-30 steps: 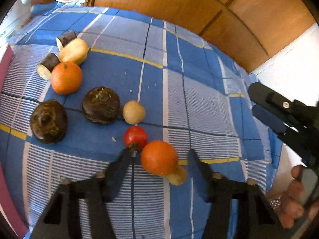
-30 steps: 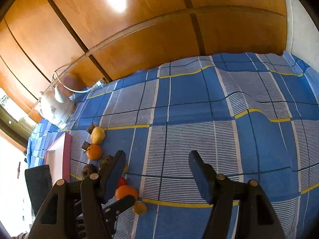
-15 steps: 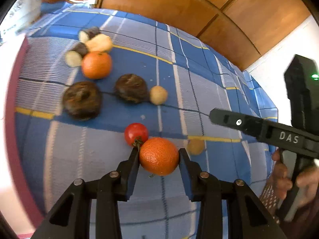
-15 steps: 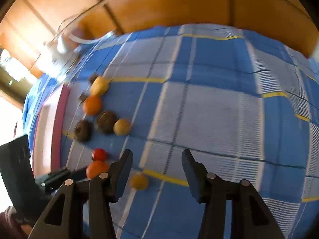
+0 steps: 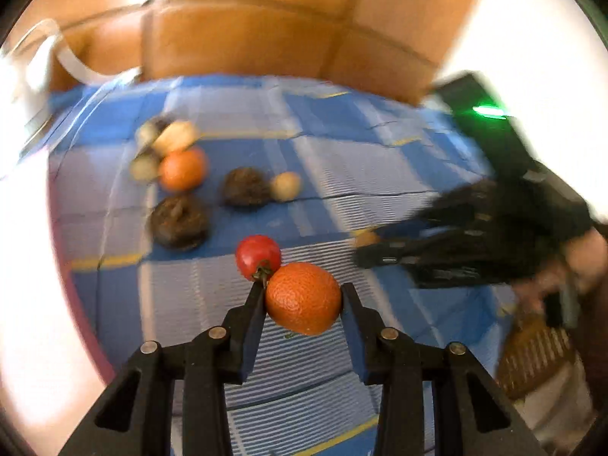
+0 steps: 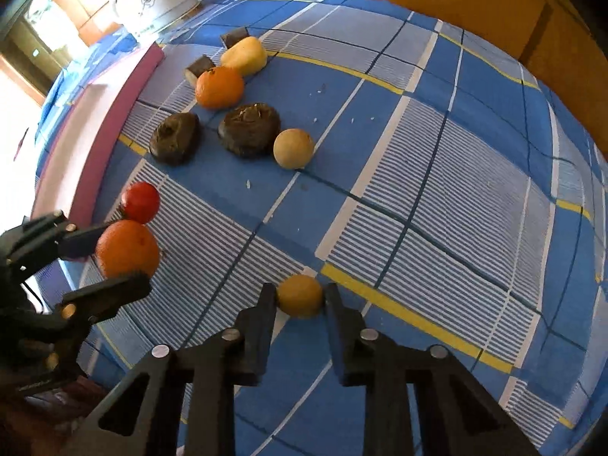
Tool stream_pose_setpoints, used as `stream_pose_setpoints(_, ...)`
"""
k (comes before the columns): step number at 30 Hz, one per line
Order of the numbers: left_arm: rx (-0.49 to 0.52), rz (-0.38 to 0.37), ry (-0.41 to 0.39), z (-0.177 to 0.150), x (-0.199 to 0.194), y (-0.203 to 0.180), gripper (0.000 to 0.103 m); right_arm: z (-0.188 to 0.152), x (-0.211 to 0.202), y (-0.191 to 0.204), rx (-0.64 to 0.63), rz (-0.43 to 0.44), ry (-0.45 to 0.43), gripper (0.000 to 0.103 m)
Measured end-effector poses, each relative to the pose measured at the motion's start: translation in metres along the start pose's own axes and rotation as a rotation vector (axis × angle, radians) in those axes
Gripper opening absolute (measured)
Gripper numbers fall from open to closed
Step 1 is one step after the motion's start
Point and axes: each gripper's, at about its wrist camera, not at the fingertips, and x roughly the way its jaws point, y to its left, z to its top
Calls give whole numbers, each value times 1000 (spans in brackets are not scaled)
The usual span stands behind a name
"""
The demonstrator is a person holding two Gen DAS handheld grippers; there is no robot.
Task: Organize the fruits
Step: 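Grasp the red cherry tomato with the right tool while the left tool holds the tangerine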
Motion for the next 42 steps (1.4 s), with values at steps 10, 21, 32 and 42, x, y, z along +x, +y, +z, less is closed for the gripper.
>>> stream_pose_setpoints(10,146,49,-24,-23,4,-18,39,3,-15,-22,133,165,-86,37)
stream_pose_setpoints(21,272,153,-82,-46,12,-36,39,22,2,17,184,575,-35,37)
stream_pose_setpoints(32,268,165,-107,-54,6,-38,42,31,25,34,196,532,7,26)
stream_pose_setpoints(42,242,179,-96,-50,6,-35,40,32,14,15,256,521,-41,26)
